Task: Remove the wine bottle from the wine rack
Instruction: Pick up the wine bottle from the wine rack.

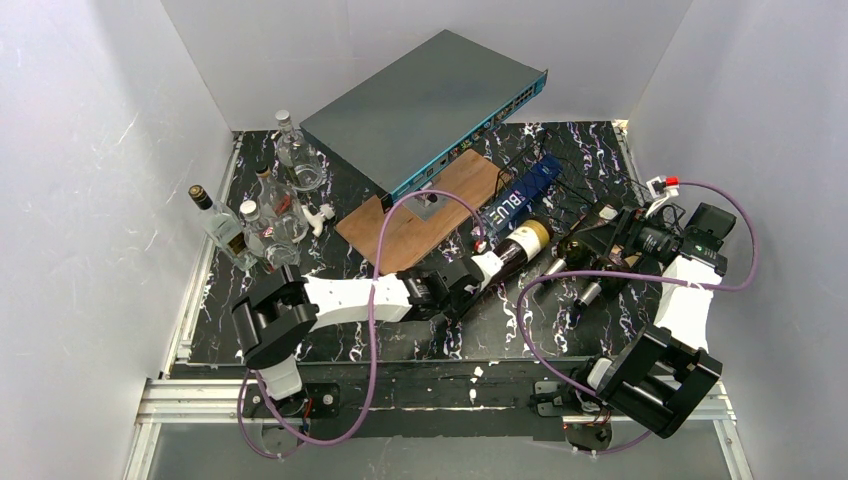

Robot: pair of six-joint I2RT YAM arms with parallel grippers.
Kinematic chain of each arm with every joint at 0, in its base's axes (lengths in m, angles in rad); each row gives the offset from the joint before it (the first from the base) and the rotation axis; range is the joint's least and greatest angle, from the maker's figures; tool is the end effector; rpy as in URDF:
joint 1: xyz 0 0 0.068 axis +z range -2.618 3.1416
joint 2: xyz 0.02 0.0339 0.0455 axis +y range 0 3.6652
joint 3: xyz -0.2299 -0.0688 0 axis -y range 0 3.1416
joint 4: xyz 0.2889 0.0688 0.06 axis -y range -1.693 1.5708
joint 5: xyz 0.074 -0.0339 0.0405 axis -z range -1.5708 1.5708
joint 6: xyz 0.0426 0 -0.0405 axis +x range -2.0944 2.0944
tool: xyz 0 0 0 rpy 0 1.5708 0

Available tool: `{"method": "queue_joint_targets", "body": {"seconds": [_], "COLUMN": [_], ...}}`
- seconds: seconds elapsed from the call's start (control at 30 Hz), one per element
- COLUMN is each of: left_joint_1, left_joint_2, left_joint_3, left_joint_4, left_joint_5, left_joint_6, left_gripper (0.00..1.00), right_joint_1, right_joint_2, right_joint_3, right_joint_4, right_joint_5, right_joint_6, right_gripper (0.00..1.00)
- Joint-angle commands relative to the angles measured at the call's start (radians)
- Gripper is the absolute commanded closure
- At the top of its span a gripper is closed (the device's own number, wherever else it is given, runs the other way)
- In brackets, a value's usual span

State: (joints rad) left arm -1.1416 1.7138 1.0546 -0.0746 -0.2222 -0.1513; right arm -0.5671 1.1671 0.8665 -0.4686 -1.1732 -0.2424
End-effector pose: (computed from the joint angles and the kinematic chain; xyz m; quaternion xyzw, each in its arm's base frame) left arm 0.1765 -0.3632 0.1342 0.3918 0.8204 -0.1624 0.3834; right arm 0.2644 -0.1218 0.2337 -0.0892 0.7917 0.3405 0.4994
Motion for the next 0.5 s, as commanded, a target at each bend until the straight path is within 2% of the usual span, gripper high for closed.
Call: {"method": "queue_joint_targets", "body": {"seconds": [0.0, 0.47], "left_joint_1": [-0.026, -0.053], "left_joint_2": [-0.107, -0.208], "left_joint_3": [-0.007, -0.042], "left_joint_4": [-0.014, -0.150], "left_joint_5": [-0.003, -0.013], "left_joint_6": [-0.008, -0.039], "left_gripper": [1.00, 1.00], "right_joint_1": [0.007, 0.016], "right_joint_2": [0.000, -0.003], "right_joint_3": [0.006, 0.014], "right_joint_4": [0.004, -0.024], "right_joint_5": [0.001, 0.008], "right_joint_6": [-0.021, -0.048], "right_gripper": [0.01, 0.02]}}
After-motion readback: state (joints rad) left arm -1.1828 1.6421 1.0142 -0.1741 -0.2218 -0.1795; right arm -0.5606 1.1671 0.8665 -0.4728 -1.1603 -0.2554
